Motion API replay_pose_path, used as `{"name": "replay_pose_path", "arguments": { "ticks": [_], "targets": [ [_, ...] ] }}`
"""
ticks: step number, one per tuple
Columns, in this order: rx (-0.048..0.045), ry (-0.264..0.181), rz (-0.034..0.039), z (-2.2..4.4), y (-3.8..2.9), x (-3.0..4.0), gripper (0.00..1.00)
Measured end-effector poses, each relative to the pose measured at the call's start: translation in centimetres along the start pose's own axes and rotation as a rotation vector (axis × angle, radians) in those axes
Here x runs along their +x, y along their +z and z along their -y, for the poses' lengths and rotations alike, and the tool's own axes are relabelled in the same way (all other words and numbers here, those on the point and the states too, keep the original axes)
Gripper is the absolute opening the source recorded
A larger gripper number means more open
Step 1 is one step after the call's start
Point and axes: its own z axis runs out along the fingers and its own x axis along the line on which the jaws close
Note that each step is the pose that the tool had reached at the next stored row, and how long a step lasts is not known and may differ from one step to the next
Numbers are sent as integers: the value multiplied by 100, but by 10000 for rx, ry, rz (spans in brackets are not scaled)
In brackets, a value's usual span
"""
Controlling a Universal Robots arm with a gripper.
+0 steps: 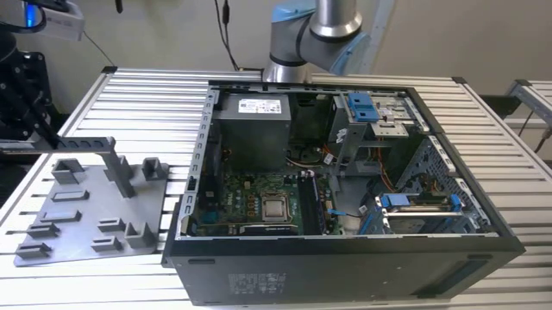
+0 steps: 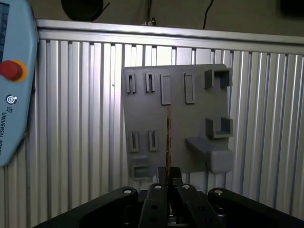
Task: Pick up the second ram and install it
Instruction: 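Pick up the second ram and move it above second insertion slot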
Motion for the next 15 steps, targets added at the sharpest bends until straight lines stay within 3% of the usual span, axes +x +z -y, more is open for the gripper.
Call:
{"name": "replay_pose_path", "arguments": {
  "ticks": [15],
  "targets": [
    [-55,4,0,627,2,10,14]
  ]
}}
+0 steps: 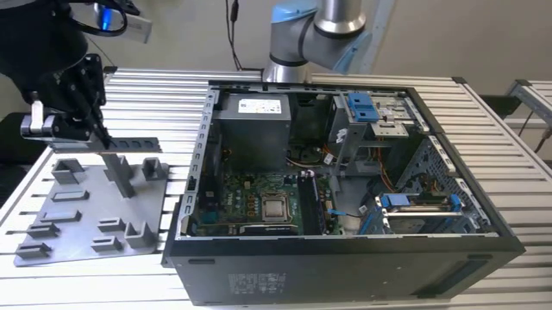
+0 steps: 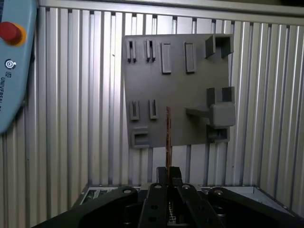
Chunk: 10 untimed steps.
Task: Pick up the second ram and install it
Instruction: 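Pick up the second ram and move it above second insertion slot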
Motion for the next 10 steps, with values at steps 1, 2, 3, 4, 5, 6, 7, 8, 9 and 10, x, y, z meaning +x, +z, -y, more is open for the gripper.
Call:
{"name": "replay_pose_path", "arguments": {
  "ticks": [1,2,3,4,5,6,7,8,9,10],
  "targets": [
    [-3,1,0,44,0,0,14],
    [-7,2,0,87,0,1,14],
    [-11,2,0,131,0,2,14],
    [-14,1,0,177,0,3,14],
    [-18,2,1,224,-1,3,14],
    [-21,2,1,268,0,4,14],
    [-26,4,1,315,-1,5,14],
    [-29,4,0,360,-1,5,14],
    [-31,3,1,405,-1,6,14],
    [-35,3,1,449,-1,7,14]
  ]
}}
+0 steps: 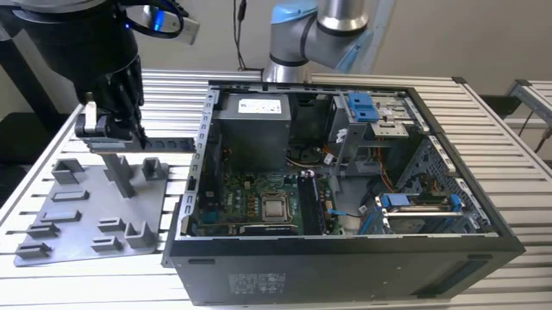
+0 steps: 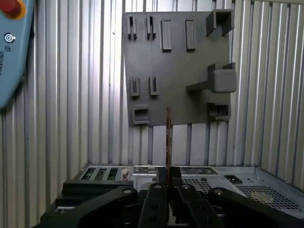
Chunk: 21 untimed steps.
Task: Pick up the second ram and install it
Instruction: 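Pick up the second ram and move it above second insertion slot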
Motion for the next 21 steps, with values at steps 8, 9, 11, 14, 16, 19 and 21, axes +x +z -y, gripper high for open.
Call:
{"name": "replay_pose_path", "arguments": {
  "ticks": [8,9,11,14,16,19,21],
  "targets": [
    [-24,3,3,364,-2,5,14],
    [-27,3,3,408,-3,6,14],
    [-33,4,5,498,-3,7,14],
    [-42,4,7,635,-4,10,14],
    [-48,6,9,724,-5,11,14],
    [-57,5,13,861,-5,13,14],
    [-64,7,15,953,-6,14,14]
  ]
}}
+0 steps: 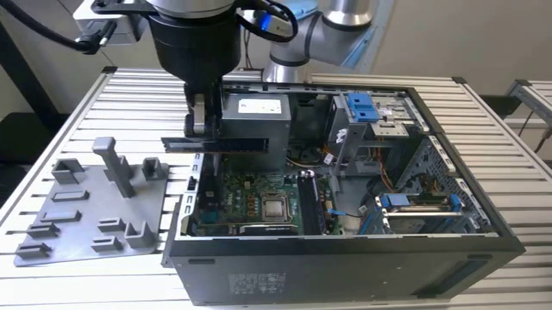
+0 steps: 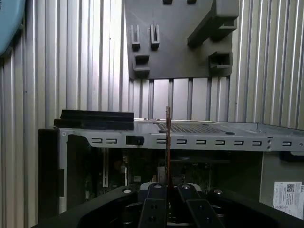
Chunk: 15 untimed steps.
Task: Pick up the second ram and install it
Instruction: 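Pick up the second ram and move it above second insertion slot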
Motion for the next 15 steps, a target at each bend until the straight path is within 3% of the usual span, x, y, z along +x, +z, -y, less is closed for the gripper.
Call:
{"name": "replay_pose_path", "arguments": {
  "ticks": [15],
  "targets": [
    [-59,5,27,681,-9,11,14]
  ]
}}
